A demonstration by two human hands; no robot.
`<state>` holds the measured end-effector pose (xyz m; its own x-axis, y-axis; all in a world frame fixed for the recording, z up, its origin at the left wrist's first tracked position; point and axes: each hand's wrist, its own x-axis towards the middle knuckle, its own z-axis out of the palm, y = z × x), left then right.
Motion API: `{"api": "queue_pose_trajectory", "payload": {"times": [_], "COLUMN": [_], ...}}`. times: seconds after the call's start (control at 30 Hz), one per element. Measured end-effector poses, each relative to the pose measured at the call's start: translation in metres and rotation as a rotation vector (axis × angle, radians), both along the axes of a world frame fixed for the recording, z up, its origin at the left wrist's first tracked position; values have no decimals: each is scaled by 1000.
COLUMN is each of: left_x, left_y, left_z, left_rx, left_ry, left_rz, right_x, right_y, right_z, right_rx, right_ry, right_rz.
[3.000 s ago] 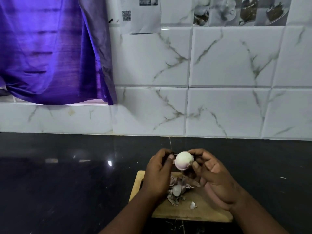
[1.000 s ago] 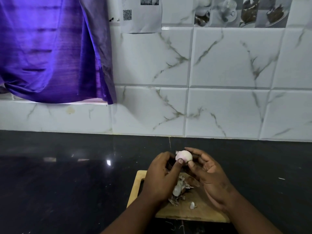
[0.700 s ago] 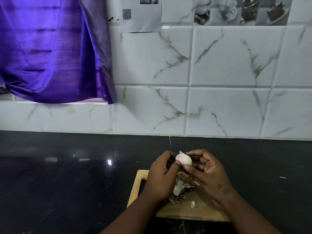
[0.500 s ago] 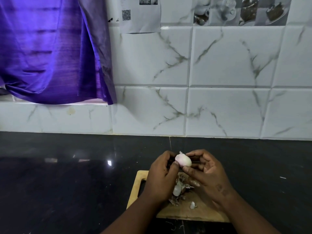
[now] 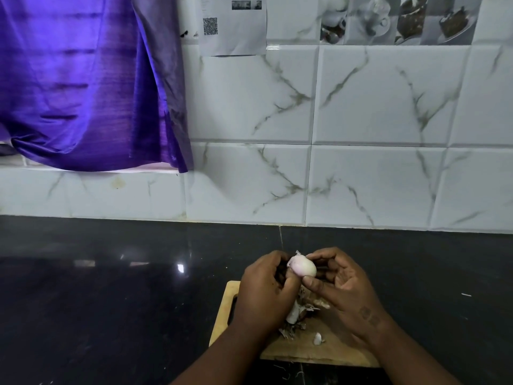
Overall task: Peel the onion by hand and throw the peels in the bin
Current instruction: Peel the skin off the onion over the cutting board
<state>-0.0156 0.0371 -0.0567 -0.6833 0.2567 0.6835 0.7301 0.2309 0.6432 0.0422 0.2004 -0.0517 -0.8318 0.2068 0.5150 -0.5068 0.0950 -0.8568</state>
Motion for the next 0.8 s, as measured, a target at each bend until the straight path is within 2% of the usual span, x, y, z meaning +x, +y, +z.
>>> {"api": "queue_pose_trajectory", "payload": {"times": [0.17, 0.3, 0.43, 0.67, 0.8], "left_x": [-2, -4, -8, -7, -6], "left_y": [1, 2, -2, 1, 2], "left_z": [0, -2, -2, -2, -4], "left_rx": [34, 37, -16, 16, -14], "left_ry": [12, -43, -25, 32, 33], "left_rz": [84, 38, 91, -31, -79], "right_x": [1, 4, 3, 3, 3], "right_y": [-1, -3, -2, -4, -4], "right_z": [1, 5, 7, 7, 7], "right_rx": [-36, -211, -332, -303, -223], "right_ry": [1, -122, -183, -223, -213], "right_rz": [21, 157, 200, 186, 87]}}
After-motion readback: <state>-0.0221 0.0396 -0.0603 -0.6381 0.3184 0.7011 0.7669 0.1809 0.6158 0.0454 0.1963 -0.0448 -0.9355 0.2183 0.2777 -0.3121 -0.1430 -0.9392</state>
